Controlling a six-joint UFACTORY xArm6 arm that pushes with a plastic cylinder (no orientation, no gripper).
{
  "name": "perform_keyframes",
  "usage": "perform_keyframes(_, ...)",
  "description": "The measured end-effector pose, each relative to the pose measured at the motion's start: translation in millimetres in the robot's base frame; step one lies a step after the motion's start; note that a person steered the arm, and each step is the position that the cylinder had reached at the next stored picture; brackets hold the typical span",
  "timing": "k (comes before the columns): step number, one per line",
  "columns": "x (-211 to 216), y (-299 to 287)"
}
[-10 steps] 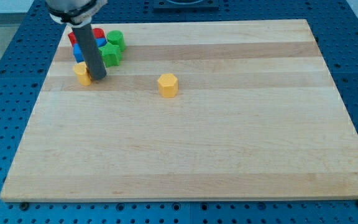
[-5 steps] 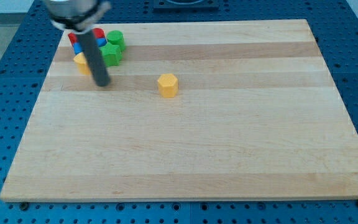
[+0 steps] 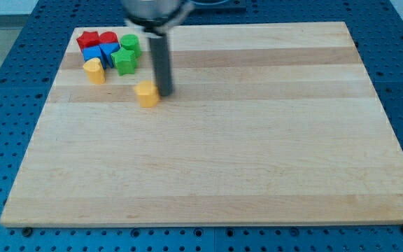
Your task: Push yellow blocks into the group of blocks
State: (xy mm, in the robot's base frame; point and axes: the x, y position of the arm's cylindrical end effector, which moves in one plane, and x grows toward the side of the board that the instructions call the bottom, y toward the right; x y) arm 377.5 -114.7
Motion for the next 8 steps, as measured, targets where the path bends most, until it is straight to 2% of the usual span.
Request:
perform_keyframes(1, 26.8, 20.0)
perform_keyframes(3, 64.1, -8.0)
perform_keyframes(4, 35.4, -45.4)
perform_keyframes(6, -17.8, -63.7)
perform_keyframes(8, -16.8, -72.3)
